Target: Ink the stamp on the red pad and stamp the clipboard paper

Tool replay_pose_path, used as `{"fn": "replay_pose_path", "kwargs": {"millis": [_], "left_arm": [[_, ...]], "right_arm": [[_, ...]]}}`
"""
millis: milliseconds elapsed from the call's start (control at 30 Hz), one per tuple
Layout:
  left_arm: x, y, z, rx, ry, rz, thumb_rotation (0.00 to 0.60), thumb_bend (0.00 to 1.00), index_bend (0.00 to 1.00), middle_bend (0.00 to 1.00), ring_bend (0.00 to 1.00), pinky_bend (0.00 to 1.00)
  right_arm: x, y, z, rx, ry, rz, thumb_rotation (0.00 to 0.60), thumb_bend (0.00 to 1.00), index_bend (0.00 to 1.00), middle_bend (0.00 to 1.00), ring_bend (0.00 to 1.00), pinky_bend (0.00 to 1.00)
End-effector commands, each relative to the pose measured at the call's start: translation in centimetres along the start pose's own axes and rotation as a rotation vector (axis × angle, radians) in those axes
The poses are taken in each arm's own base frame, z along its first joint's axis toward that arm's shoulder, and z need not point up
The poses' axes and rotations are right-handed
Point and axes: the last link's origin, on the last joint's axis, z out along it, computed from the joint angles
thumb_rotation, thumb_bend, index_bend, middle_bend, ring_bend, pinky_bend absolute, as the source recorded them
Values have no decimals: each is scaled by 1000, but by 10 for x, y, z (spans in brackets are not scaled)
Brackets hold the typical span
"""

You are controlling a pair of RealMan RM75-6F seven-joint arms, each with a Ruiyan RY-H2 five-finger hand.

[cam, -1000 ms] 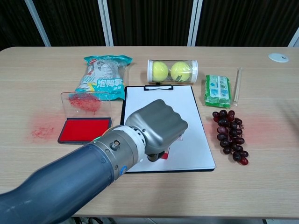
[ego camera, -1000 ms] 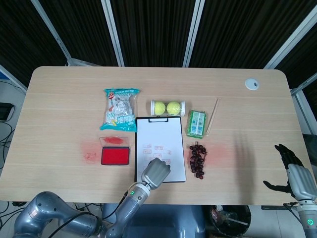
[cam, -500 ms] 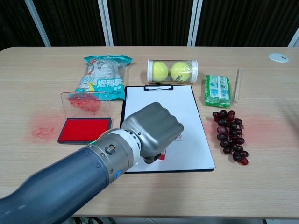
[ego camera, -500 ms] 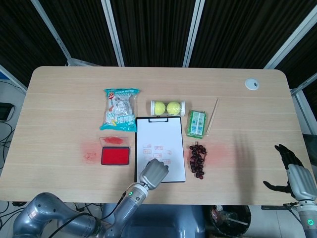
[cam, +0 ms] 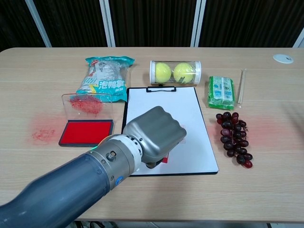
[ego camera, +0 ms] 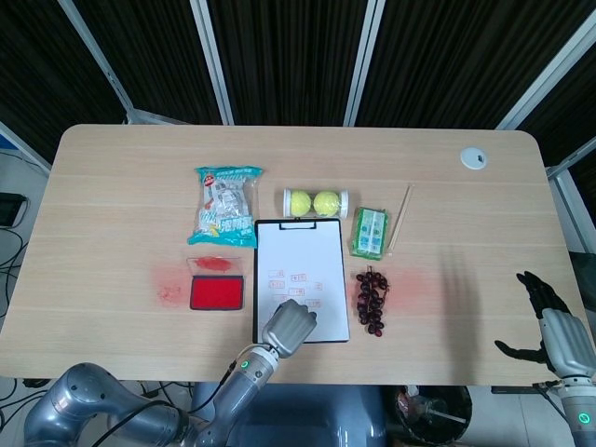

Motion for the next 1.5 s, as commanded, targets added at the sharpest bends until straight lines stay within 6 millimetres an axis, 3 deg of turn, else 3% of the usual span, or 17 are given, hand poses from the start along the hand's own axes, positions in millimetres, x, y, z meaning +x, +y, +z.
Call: {"fn": "replay_pose_path", "kwargs": {"millis": [33,433,1067,1500], "left_arm": [[0,1,0,-2,0,-1,600,441,706,753,935,1000],[-1,1,0,-4,-1,4,600,441,708,754,935,1000],[18,-8,2,14,54,-30,600,441,707,755,935,1000],[43,-40,-10,69,133,-74,600,441,705,754,935,1000]], "right_arm": [[0,0,0,0,0,0,600,171,0,0,0,135],[0,0,0,0,0,1,600,171,0,0,0,135],[1,1,0,-2,3,2,600,171,0,0,0,135],[1,1,0,1,6,-2,600,171,0,0,0,135]]}}
